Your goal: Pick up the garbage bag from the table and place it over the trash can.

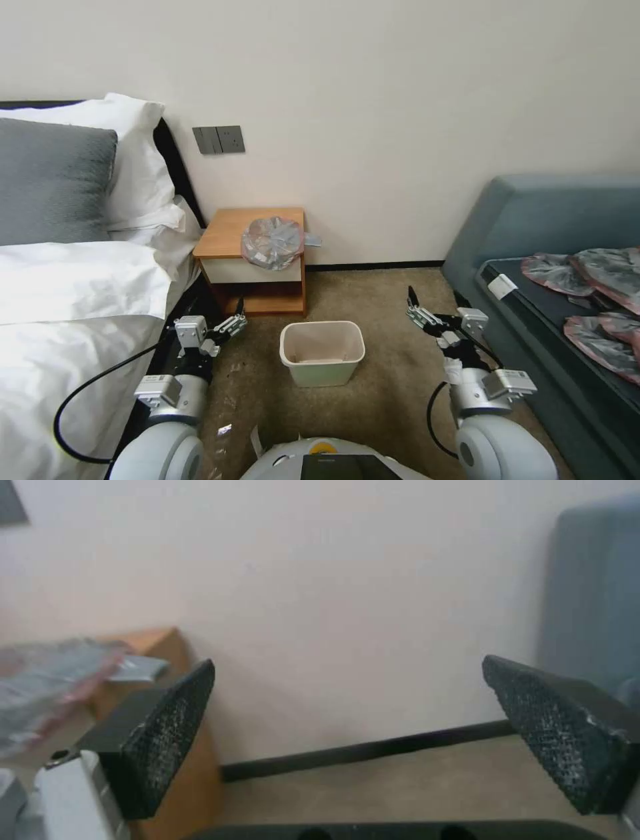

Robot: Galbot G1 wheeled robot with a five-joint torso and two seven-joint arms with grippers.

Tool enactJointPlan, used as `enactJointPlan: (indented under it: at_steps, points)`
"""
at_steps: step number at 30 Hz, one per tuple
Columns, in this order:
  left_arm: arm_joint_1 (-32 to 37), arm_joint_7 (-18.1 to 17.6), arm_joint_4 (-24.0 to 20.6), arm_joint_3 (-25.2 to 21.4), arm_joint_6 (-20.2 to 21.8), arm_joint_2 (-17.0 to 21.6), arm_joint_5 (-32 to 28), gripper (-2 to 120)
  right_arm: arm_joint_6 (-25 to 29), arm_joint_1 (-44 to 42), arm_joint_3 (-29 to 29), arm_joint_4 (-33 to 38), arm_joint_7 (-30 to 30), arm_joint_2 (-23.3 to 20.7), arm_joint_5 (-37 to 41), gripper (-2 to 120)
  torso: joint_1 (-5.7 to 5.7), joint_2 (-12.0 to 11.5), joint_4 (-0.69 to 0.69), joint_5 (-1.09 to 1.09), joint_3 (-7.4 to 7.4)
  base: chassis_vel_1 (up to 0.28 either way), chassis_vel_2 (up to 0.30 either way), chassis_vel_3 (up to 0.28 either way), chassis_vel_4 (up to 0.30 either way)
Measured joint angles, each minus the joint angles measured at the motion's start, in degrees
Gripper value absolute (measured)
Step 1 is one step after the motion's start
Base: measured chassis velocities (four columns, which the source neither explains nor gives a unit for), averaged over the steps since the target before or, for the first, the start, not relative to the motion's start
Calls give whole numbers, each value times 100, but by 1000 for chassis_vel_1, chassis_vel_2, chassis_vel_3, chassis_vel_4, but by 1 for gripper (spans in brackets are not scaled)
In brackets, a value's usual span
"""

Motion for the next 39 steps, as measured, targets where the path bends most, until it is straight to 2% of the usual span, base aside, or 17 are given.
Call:
enactJointPlan:
  at_steps: [4,5,9,14,17,21,28,34,39]
  points:
    - [-9,-1,16,-1,7,27,24,100,-168,592,-117,-398,239,-213,1250,100,0,0,0,1,0,0,0,0,0]
    - [-9,-1,16,-1,7,27,24,100,-168,592,-117,-398,239,-213,1250,100,0,0,0,1,0,0,0,0,0]
    - [126,-55,23,-40,-15,27,24,100,-276,1297,-226,-855,546,-544,2183,100,0,0,0,1,0,0,0,0,0]
    - [248,-106,27,-74,-58,30,23,100,-304,1732,-373,-1235,798,-826,2924,100,0,0,1,0,0,0,0,0,0]
    - [261,-113,30,-79,-70,32,23,100,-311,2266,-569,-1771,1045,-1059,3810,100,0,0,-1,1,0,0,0,0,0]
    - [312,-136,32,-103,-102,26,18,100,-307,2817,-723,-2275,1177,-1156,4275,100,0,0,-1,2,1,0,0,0,0]
    - [392,-179,34,-147,-188,18,-9,100,-307,3668,-1007,-2987,1365,-1120,5171,100,0,0,1,1,0,0,0,0,0]
    - [471,-196,36,-147,-190,-17,-24,100,-274,4266,-1287,-3784,1393,-837,6007,100,0,0,0,0,0,0,0,0,0]
    - [502,-205,37,-146,-187,-40,-32,100,-291,4675,-1564,-4397,1326,-614,6239,100,0,-1,1,0,1,0,0,0,0]
